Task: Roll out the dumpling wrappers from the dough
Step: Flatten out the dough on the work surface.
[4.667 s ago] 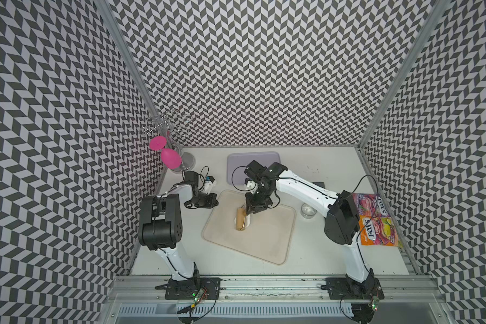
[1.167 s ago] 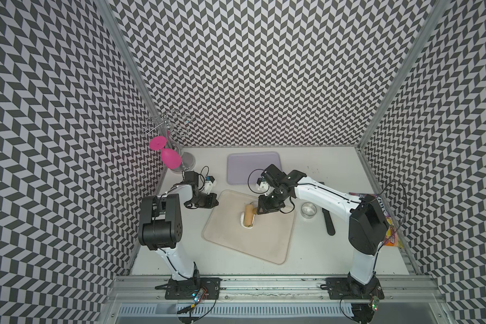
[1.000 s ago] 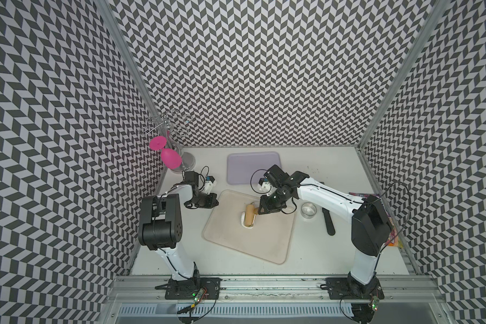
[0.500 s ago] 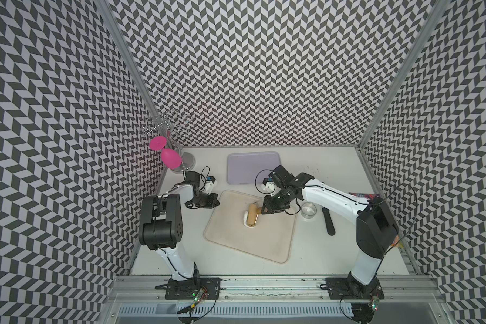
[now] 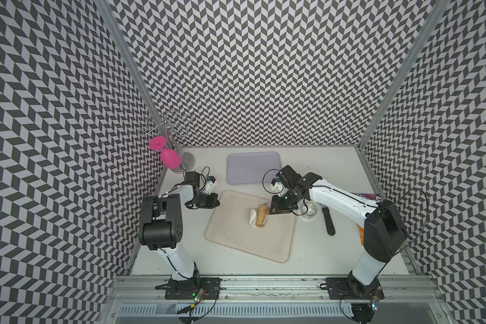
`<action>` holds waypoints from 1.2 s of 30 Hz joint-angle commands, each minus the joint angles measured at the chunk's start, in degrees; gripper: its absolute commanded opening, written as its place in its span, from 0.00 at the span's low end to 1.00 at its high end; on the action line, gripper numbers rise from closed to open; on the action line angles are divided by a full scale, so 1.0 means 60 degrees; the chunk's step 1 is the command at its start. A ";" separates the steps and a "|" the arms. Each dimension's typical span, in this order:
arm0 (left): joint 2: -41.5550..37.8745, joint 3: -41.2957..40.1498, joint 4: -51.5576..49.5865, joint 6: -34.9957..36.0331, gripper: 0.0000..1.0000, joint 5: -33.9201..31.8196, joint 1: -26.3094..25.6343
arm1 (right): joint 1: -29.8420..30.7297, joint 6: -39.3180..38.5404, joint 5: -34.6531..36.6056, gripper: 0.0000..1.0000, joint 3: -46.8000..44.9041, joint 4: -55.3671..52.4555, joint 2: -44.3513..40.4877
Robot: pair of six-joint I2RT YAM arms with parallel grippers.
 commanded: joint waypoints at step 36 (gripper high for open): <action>0.0030 -0.0211 -0.0361 0.0016 0.00 -0.0064 0.0005 | 0.2404 0.4564 0.3309 0.00 0.4394 -0.2101 0.0058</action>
